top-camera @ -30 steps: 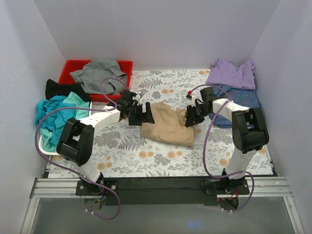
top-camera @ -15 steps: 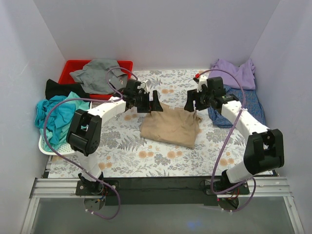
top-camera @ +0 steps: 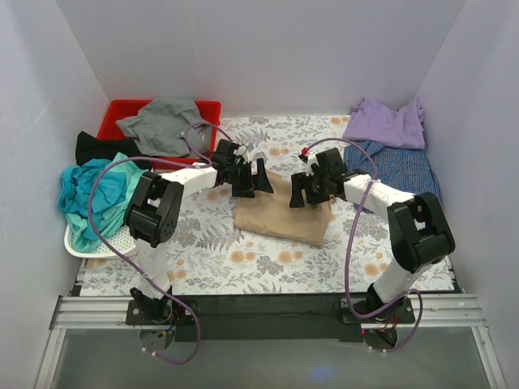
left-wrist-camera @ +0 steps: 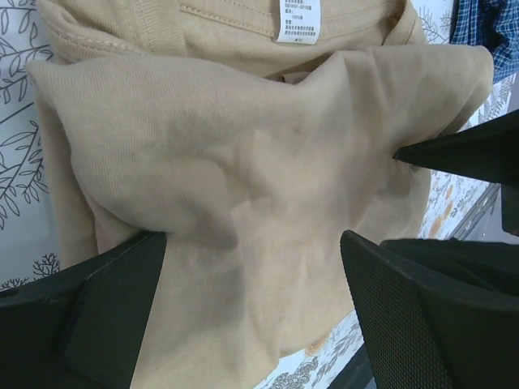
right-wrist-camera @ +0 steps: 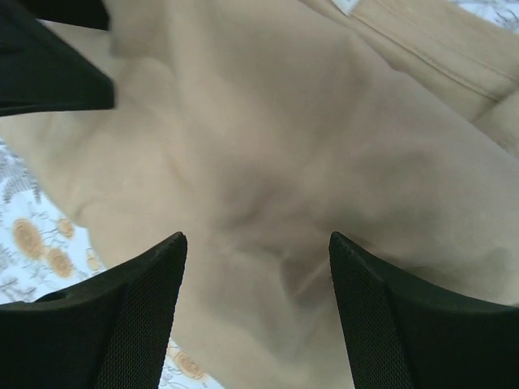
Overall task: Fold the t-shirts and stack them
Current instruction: Fold the tshirt
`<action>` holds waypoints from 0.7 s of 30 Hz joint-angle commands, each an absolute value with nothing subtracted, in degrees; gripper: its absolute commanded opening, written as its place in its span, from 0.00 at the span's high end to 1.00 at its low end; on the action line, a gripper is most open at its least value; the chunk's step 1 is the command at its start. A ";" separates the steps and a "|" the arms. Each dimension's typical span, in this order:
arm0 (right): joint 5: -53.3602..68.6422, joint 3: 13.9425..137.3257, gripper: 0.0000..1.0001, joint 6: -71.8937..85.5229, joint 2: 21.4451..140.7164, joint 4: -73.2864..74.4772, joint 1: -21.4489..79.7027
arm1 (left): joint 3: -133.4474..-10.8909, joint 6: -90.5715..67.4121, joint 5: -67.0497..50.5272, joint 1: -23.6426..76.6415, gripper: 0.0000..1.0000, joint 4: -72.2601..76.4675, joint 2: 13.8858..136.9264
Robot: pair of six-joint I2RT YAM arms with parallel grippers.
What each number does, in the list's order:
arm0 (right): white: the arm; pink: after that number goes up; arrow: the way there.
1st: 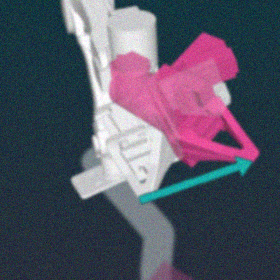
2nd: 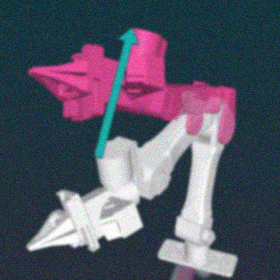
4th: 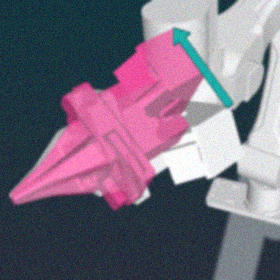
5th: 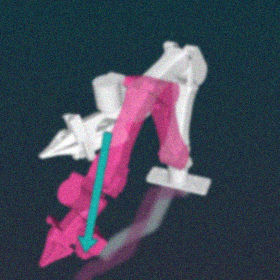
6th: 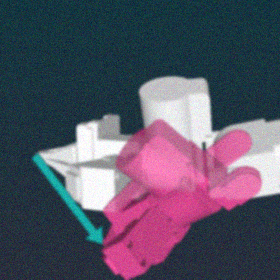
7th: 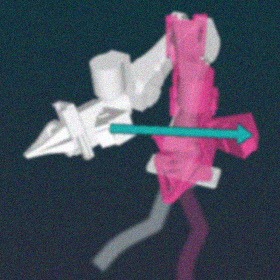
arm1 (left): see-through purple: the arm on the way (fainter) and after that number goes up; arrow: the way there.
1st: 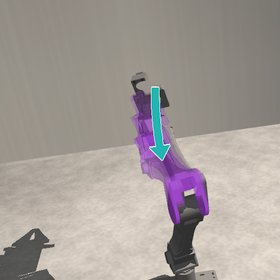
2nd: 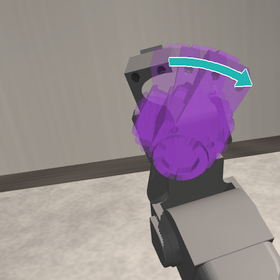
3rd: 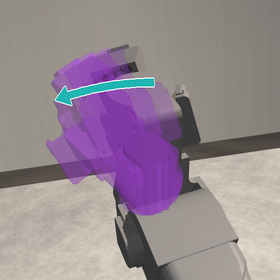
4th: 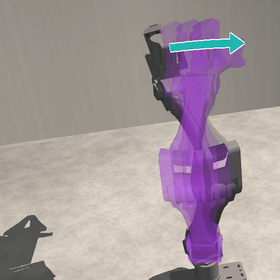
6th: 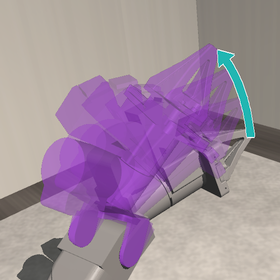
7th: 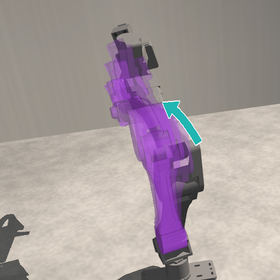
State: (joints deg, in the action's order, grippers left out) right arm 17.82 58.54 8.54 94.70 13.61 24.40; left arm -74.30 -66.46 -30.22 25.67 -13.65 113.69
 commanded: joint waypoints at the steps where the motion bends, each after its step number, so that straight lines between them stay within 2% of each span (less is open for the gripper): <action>1: 10.14 57.48 0.23 9.05 95.18 11.51 24.26 | -75.50 -65.13 -26.73 25.66 0.12 -13.97 112.76; 7: 0.72 54.67 0.23 9.40 94.22 15.20 24.26 | -74.71 -62.58 -19.79 25.05 0.11 -16.96 113.55; 11: -10.16 53.09 0.22 10.37 92.47 16.96 24.08 | -73.48 -61.53 -13.90 24.87 0.11 -17.93 112.94; 16: -14.84 52.29 0.21 10.28 91.06 17.84 23.56 | -74.18 -60.56 -7.92 24.87 0.11 -19.42 112.15; 21: -15.56 53.08 0.21 9.32 88.08 18.37 23.47 | -76.19 -58.80 -8.87 24.87 0.11 -20.64 109.08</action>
